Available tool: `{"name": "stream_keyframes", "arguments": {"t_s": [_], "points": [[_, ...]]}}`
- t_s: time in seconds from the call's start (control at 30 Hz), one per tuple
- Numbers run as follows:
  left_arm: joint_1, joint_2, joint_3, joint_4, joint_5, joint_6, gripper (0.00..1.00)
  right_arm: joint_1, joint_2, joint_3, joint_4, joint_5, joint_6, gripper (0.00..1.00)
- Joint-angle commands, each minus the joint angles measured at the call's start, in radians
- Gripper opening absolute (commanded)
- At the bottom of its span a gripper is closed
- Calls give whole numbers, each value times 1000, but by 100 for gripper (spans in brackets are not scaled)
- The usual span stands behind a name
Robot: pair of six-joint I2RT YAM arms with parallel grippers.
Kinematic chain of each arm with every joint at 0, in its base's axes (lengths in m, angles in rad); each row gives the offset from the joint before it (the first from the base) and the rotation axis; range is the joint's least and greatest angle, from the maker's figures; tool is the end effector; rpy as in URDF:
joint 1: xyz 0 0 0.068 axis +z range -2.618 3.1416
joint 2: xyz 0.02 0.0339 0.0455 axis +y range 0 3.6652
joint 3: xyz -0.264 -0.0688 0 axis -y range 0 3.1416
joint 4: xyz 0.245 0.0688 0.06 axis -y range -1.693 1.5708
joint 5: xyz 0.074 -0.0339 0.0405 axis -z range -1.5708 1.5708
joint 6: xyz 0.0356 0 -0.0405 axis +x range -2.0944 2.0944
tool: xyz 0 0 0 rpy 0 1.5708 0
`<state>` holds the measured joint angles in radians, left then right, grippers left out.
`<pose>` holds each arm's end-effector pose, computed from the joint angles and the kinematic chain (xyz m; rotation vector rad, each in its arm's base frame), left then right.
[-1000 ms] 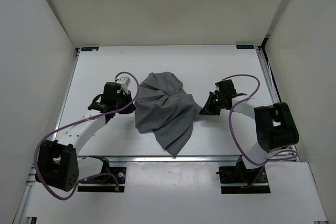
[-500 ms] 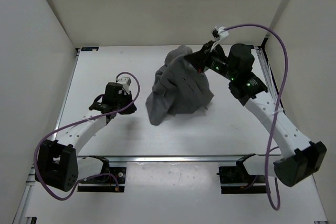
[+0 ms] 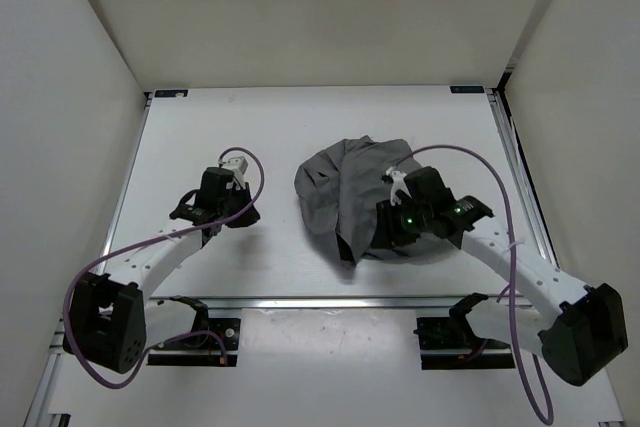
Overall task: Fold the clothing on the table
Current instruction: Flatten the skirt out
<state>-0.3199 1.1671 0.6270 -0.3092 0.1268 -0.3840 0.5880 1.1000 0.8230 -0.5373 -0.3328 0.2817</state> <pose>0.2164 -0.0764 0.1997 -0.0200 2.4667 -0.4677 0.1818 0.1352 0.2612 -0.5409 2.4214 0.7915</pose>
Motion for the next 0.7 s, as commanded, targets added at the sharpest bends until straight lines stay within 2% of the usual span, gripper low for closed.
{"name": "stream_keyframes", "arguments": {"t_s": [0.0,0.03,0.1,0.17,0.23,0.27,0.37,0.53,0.67], "points": [[-33,-26,16,28,-16,-24,5,33,-150,16,-188,130,102,44],[-47,-32,25,35,-19,-29,6,18,-193,33,-178,139,118,51],[-73,-18,62,35,-15,-35,9,-39,-233,47,-132,169,114,59],[-122,31,103,36,-16,-38,13,-172,-239,39,-81,152,117,59],[-158,78,166,32,-12,-30,17,-268,-218,27,2,62,117,59],[-183,109,189,39,-4,-26,22,-315,-197,21,32,49,125,57],[-235,192,290,74,43,-32,40,-309,-152,27,86,40,157,57],[-289,392,459,29,8,17,45,-185,-155,7,88,132,175,57],[-315,526,585,9,-59,54,51,-191,-196,-77,129,66,220,56]]}}
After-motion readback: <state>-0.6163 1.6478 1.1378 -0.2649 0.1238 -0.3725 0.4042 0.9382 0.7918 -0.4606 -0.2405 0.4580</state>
